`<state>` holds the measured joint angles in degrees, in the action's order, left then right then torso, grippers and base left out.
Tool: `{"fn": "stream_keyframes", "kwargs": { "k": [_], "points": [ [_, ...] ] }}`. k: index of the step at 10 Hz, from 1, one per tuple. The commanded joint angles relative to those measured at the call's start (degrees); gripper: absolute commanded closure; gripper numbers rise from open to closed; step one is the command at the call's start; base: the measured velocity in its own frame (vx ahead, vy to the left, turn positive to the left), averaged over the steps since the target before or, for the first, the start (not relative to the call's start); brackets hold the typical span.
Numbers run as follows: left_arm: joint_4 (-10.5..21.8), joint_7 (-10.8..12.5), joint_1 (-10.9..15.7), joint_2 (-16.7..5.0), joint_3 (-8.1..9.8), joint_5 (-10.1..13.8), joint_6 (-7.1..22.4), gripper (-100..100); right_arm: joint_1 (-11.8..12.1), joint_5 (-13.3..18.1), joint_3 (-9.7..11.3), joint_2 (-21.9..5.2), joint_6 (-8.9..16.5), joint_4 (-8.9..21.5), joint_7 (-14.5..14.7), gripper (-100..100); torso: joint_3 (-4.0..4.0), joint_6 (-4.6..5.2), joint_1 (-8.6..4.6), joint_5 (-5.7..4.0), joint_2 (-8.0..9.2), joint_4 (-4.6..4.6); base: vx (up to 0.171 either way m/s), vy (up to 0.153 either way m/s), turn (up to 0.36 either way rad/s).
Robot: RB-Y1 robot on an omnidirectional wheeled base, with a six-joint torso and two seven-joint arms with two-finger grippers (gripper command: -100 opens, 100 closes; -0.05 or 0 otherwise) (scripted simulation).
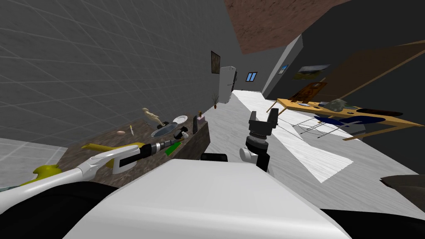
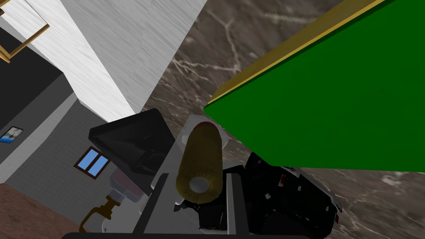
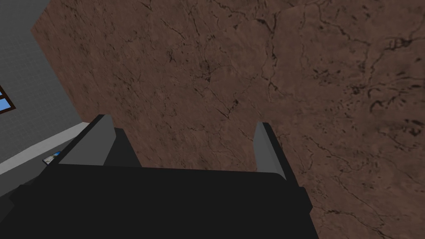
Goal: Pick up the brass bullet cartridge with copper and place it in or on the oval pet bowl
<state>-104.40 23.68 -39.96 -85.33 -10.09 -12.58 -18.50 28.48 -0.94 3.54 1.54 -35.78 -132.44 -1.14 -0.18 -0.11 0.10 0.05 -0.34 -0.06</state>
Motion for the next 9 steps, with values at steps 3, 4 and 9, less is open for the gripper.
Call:
{"fn": "stream_keyframes", "kwargs": {
  "k": [3, 4, 9],
  "points": [
    [-1.18, 0.20, -0.84, -0.95, 0.70, 0.14, 0.17, 0, 0.00, 0.00, 0.00, 0.00, 0.00, 0.00, 0.00, 0, 0.01, -0.01, 0.07, 0.02, 0.02, 0.00, 0.002, 0.015, 0.091],
    [-0.25, 0.88, 1.07, -0.59, 2.66, -0.14, 0.32, 100, 0.00, 0.00, 0.00, 0.00, 0.00, 0.00, 0.00, 0, 0.00, -0.01, 0.03, 0.01, 0.00, -0.01, -0.047, -0.072, 0.043],
    [2.43, 2.54, 4.83, 0.02, 6.73, -0.50, 1.32, 100, 0.00, 0.00, 0.01, 0.01, 0.00, 0.00, 0.00, 0, 0.09, 0.08, -0.43, -0.17, 0.10, 0.08, -0.033, -0.086, 0.028]
  ]
}}
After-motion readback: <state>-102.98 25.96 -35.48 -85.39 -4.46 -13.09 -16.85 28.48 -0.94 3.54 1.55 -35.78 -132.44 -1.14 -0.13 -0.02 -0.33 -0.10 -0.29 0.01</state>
